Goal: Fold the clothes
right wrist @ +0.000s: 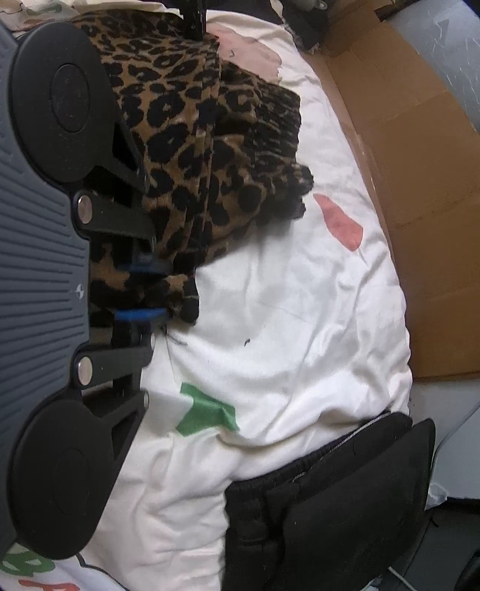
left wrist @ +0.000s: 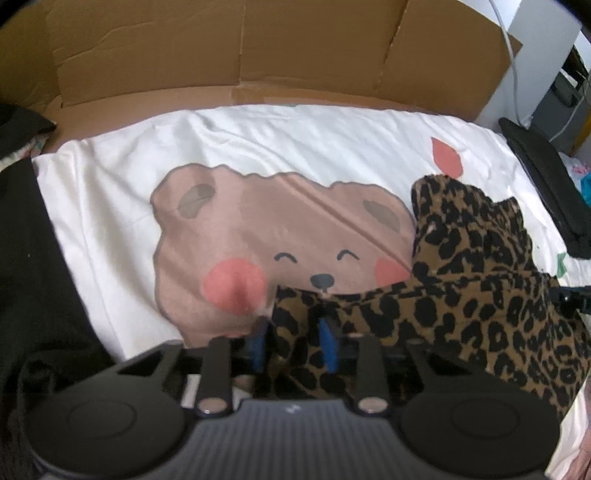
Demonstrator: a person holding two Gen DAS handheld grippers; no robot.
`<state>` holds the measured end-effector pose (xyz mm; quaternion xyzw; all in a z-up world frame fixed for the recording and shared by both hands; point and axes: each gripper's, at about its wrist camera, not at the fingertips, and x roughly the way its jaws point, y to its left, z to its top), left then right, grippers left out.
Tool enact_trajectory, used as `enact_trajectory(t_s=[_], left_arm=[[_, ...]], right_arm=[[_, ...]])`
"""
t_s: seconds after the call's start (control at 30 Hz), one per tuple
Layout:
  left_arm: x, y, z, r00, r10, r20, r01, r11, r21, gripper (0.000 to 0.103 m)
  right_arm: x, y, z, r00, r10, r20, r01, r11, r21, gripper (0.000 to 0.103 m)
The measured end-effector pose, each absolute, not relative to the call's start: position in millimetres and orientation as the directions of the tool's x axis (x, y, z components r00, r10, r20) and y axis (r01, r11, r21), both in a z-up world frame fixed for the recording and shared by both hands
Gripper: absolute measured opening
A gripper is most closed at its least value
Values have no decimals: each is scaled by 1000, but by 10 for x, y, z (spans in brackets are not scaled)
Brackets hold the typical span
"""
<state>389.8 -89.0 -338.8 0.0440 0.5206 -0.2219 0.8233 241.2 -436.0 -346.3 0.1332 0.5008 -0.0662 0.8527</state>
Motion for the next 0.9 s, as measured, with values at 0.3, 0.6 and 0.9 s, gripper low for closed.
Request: enact_trajectory(t_s=[0.3, 0.6, 0.9], left_arm=[[3744, -565, -3166, 420, -394, -818, 332, 905, -265, 8], [3746, -464, -2763, 480, -444, -757, 331, 891, -312, 8], [3929, -538, -2769, 495, -441, -749, 316, 894, -318, 8]], right_arm=[[2226, -4473, -3136, 564, 27, -825, 258, 944, 208, 5], [2169, -4572, -2770, 639, 63, -766, 284, 907, 312, 5], [2440, -4600, -2731, 634, 51, -772, 282, 914, 291, 5]])
